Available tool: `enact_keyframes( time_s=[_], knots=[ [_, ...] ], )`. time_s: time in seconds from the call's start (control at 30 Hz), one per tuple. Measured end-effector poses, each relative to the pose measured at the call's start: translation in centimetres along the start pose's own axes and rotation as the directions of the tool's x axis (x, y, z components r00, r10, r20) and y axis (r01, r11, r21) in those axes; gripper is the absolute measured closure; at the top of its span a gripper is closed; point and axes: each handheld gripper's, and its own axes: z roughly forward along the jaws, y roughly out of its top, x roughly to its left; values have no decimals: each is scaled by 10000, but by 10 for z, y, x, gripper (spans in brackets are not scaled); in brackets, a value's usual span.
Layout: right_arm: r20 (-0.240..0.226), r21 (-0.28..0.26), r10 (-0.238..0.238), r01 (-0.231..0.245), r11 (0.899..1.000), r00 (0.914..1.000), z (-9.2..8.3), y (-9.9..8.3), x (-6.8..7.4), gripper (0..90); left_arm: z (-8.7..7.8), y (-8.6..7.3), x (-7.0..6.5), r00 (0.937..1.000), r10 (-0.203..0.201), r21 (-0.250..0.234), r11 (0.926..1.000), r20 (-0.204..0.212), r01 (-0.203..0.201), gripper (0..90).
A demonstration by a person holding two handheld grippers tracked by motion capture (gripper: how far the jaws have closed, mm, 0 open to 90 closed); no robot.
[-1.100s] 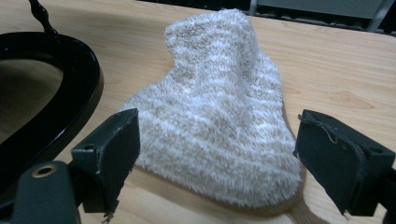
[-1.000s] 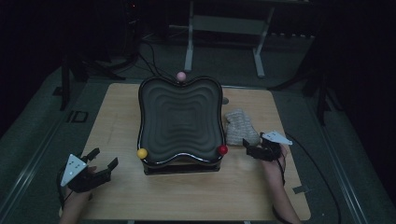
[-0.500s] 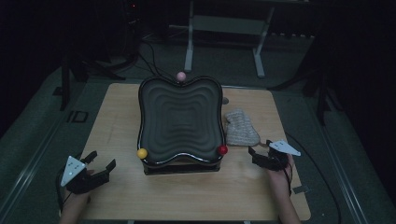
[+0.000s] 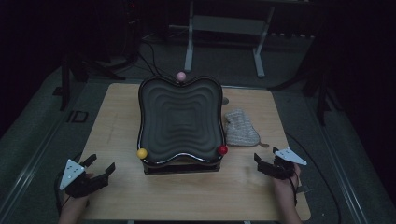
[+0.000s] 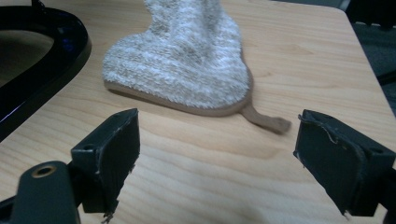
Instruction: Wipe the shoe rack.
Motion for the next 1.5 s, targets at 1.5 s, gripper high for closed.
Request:
enact_keyframes(
  time_s=[1.5],
  knots=[
    [1410,-730,912,-815,9940,9858,-37,-22,-17,140,-13,-4,-12,9977,91,-273,9996,-676,-110,172]
  ],
)
